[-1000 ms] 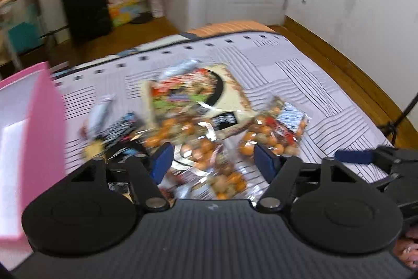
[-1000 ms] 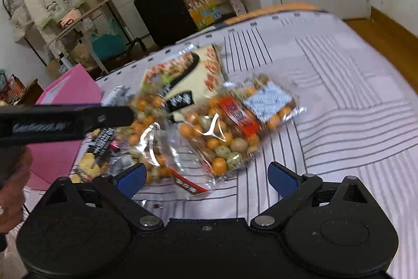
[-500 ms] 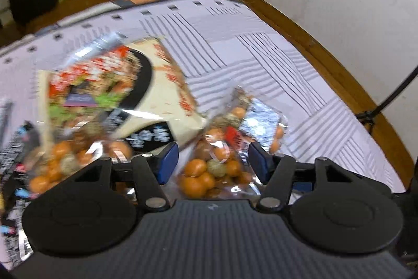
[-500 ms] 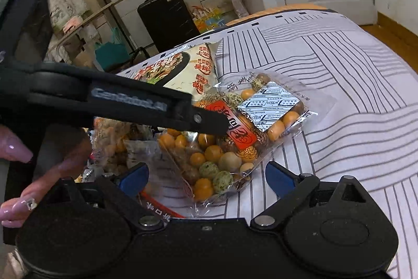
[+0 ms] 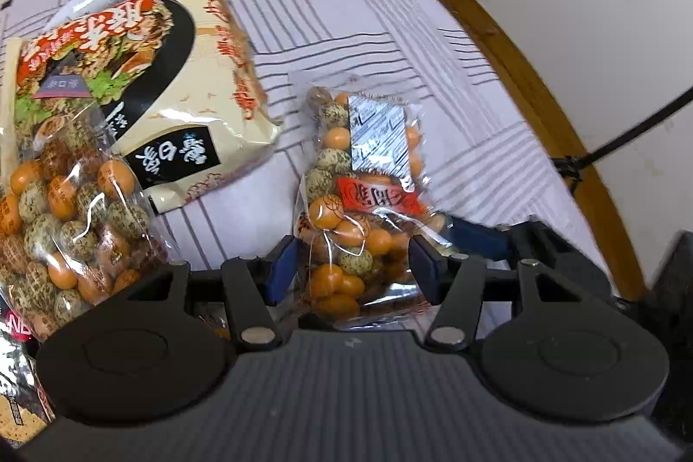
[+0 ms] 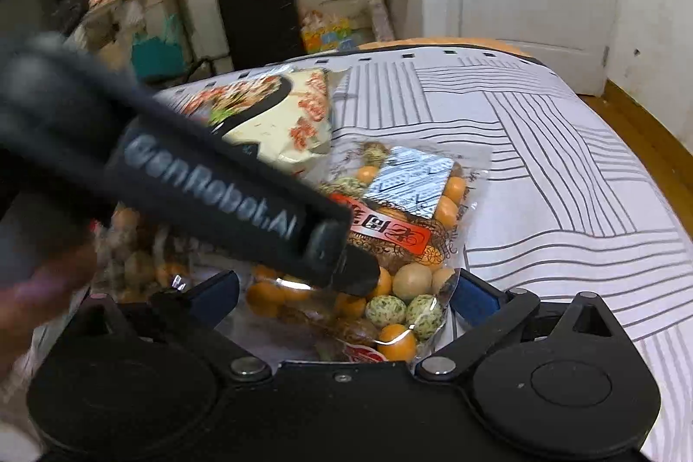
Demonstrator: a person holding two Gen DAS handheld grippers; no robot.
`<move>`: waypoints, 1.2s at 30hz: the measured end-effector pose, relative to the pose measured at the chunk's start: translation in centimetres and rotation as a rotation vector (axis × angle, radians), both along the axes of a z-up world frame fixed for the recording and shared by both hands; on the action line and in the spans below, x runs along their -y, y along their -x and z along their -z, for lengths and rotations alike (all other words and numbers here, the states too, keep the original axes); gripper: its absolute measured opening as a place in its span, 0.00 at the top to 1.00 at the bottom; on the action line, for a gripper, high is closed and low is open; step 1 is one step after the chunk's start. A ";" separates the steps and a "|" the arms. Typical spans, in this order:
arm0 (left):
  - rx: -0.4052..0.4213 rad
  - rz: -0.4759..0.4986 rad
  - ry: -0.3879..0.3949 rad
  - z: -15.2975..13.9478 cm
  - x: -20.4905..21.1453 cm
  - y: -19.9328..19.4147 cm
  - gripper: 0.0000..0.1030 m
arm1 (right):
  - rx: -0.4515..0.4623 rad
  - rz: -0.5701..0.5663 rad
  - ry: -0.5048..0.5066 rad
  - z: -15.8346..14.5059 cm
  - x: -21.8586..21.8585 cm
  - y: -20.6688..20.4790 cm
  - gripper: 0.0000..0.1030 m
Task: Organize snacks
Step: 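Reach the left tool to the peanut bag with the red label and grasp it, then carry the peanut bag with the left tool into the pink box and release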
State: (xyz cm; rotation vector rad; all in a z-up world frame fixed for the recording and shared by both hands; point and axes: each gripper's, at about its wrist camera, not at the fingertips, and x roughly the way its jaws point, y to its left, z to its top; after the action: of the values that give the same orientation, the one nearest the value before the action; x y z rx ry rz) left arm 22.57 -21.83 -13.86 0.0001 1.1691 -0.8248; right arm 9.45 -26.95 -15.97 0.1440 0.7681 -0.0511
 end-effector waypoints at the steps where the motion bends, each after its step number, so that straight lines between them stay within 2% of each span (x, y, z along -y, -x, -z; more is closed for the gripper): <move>1: 0.013 -0.005 0.005 0.0 0.0 0.3 0.47 | 0.005 0.008 0.002 0.2 0.1 -0.1 0.00; 6: 0.082 0.013 -0.008 -0.3 0.4 2.0 0.47 | 0.033 -0.026 0.091 0.1 -0.8 0.4 0.05; 12: 0.083 0.029 -0.016 -1.2 0.8 3.1 0.47 | 0.049 -0.021 0.102 -1.5 -1.2 2.2 0.06; 16: 0.108 0.038 -0.026 -3.3 -0.2 4.9 0.47 | 0.035 -0.021 0.090 -3.3 -1.8 3.5 0.06; 20: 0.094 0.033 -0.034 -5.2 -1.0 6.2 0.46 | 0.011 -0.045 0.069 -5.2 -2.4 3.7 0.06; 25: 0.091 -0.006 -0.031 -7.3 -3.4 8.0 0.46 | 0.017 -0.118 0.083 -7.6 -4.3 4.2 0.06; 34: 0.048 -0.112 -0.018 -10.6 -9.6 10.4 0.45 | -0.025 -0.252 0.069 -11.5 -9.7 5.7 0.06; 36: 0.042 -0.138 -0.024 -11.1 -11.1 11.0 0.45 | -0.042 -0.297 0.117 -12.2 -11.9 5.7 0.06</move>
State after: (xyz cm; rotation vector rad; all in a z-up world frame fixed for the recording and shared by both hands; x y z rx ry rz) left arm 11.54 -10.71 -2.71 -0.0430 1.1266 -0.6865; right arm 3.72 -15.03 -3.74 -0.0835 0.8191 0.1825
